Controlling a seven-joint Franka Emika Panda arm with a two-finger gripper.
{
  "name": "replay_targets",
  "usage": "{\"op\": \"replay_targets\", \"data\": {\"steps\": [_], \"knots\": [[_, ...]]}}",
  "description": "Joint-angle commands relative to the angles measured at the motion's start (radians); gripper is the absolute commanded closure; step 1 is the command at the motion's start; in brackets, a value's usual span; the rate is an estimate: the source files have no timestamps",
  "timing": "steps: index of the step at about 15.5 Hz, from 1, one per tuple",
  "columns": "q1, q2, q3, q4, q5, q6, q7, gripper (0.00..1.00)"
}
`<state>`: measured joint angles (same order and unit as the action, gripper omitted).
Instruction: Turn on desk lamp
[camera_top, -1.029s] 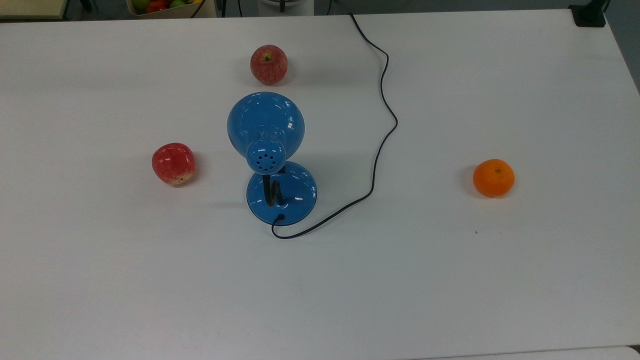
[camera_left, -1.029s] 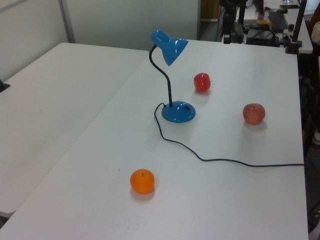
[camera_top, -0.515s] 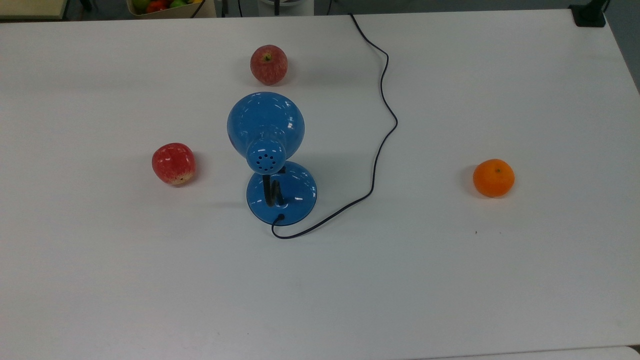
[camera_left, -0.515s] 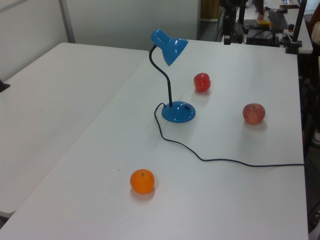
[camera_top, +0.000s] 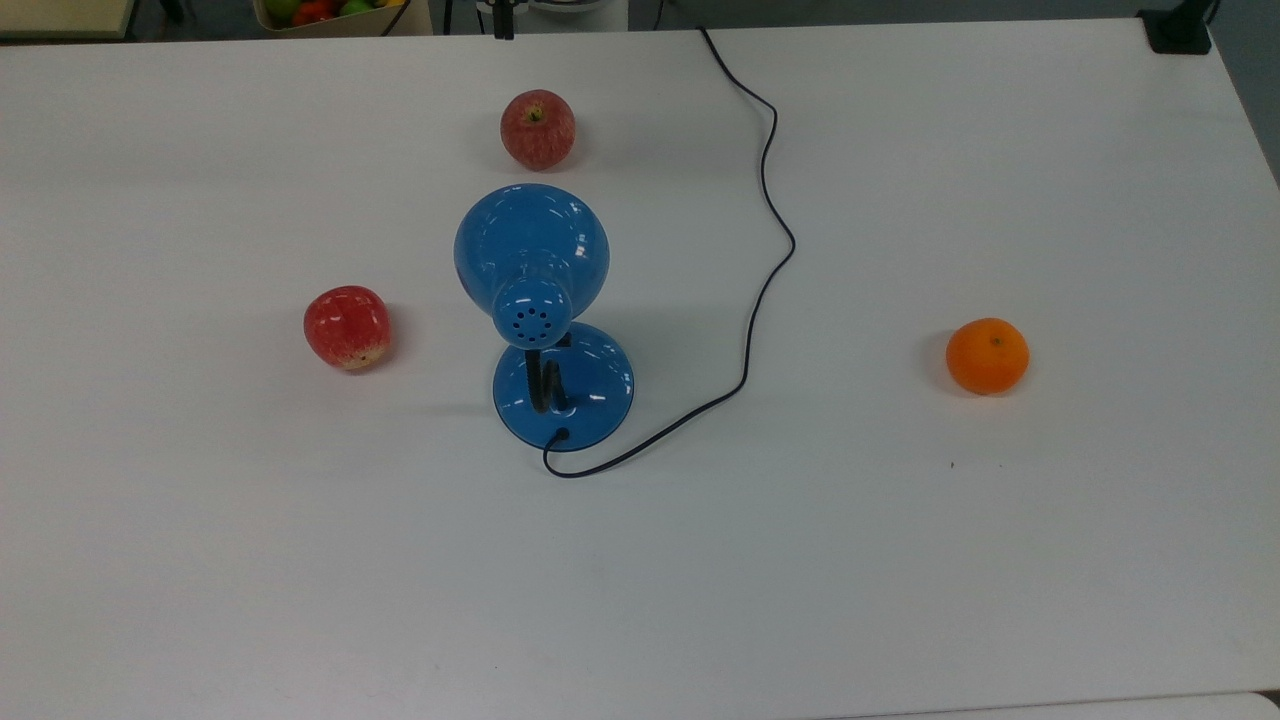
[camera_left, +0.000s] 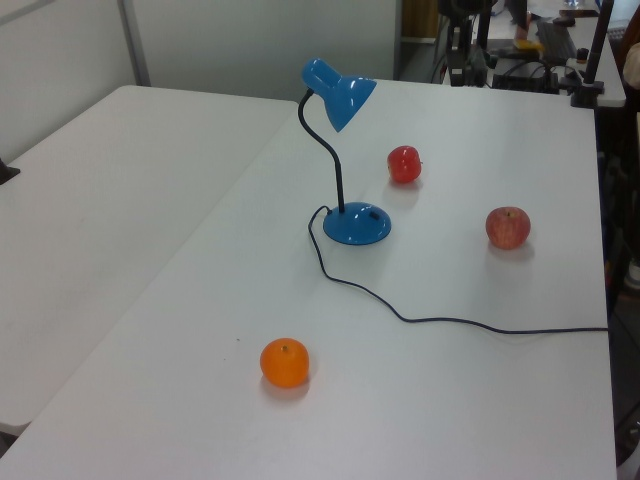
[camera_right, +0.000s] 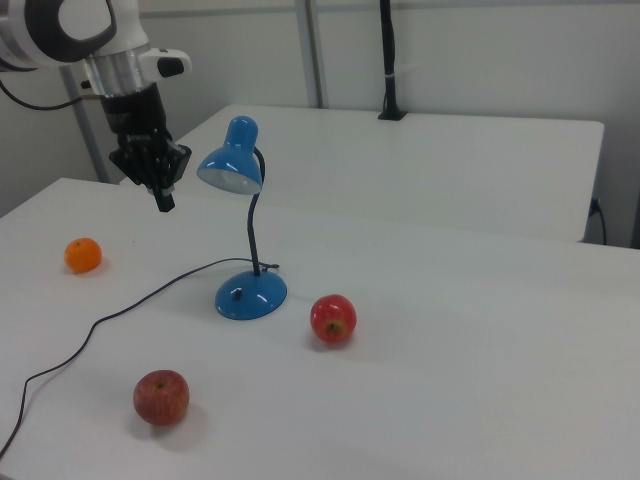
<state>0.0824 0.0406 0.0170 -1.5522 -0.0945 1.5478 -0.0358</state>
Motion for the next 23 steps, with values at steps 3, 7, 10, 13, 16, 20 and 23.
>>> {"op": "replay_targets", "data": {"steps": [3,7,10,13,16,20,23], "knots": [[-0.001,-0.001,-0.005,-0.081,0.03,0.069,-0.012,1.0],[-0.001,-0.004,-0.003,-0.227,0.03,0.251,0.013,1.0],[0.002,0.004,-0.003,-0.331,0.03,0.414,0.069,1.0],[0.008,0.021,-0.003,-0.429,0.03,0.601,0.111,1.0],[0.011,0.063,-0.003,-0.473,0.03,0.747,0.116,1.0],[0.011,0.151,-0.002,-0.47,0.029,0.932,0.141,1.0],[0.011,0.198,-0.002,-0.463,0.019,1.034,0.166,1.0]]}}
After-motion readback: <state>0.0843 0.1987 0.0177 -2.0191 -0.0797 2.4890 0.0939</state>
